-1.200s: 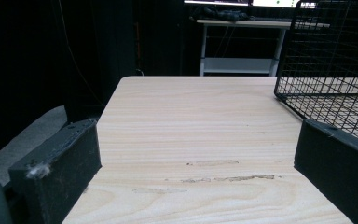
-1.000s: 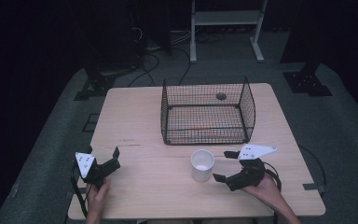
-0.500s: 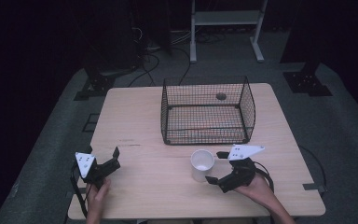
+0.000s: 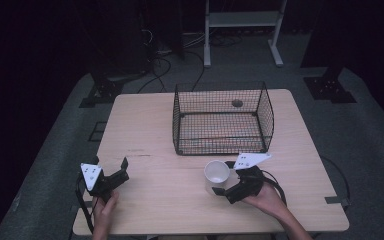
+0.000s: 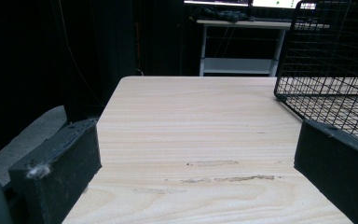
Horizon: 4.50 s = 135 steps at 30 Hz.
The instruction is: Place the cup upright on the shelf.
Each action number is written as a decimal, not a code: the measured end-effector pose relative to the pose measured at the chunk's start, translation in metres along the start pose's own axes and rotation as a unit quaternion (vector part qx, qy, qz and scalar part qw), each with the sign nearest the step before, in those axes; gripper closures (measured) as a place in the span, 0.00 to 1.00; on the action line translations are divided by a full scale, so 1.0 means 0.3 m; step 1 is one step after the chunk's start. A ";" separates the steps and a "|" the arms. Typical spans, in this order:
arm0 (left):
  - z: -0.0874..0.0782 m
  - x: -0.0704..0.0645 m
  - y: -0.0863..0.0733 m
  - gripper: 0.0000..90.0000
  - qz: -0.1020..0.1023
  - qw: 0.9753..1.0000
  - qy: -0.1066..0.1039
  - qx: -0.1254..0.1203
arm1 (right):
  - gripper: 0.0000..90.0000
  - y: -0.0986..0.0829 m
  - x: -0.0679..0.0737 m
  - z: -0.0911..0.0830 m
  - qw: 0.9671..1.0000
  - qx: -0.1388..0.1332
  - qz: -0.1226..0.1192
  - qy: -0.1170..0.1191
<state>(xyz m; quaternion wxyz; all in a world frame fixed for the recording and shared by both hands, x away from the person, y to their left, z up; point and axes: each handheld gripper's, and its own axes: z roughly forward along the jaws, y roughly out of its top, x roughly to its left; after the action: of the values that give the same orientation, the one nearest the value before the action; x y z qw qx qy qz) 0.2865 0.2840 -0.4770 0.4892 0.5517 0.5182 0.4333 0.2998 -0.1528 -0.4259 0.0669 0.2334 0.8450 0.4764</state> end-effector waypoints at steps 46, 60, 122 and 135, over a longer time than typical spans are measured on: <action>-0.001 0.000 0.000 0.00 0.000 1.000 -0.002 0.000 | 0.22 0.128 -0.026 -0.009 1.000 -0.010 -0.011 0.017; -0.001 0.000 0.000 0.00 0.000 1.000 -0.002 0.000 | 0.22 0.219 -0.079 -0.051 1.000 -0.024 -0.004 0.020; -0.001 0.002 0.000 0.00 -0.003 1.000 -0.002 -0.001 | 0.22 0.519 -0.256 -0.038 1.000 -0.019 -0.013 0.001; -0.001 0.003 0.000 0.00 -0.003 1.000 -0.002 0.000 | 0.22 0.565 -0.295 -0.015 1.000 -0.015 -0.013 -0.005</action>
<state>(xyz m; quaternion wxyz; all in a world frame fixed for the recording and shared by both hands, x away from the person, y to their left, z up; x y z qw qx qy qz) 0.2862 0.2850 -0.4769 0.4919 0.5510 0.5186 0.4307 0.4323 -0.1228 -0.2914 0.0805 0.2236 0.8403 0.4872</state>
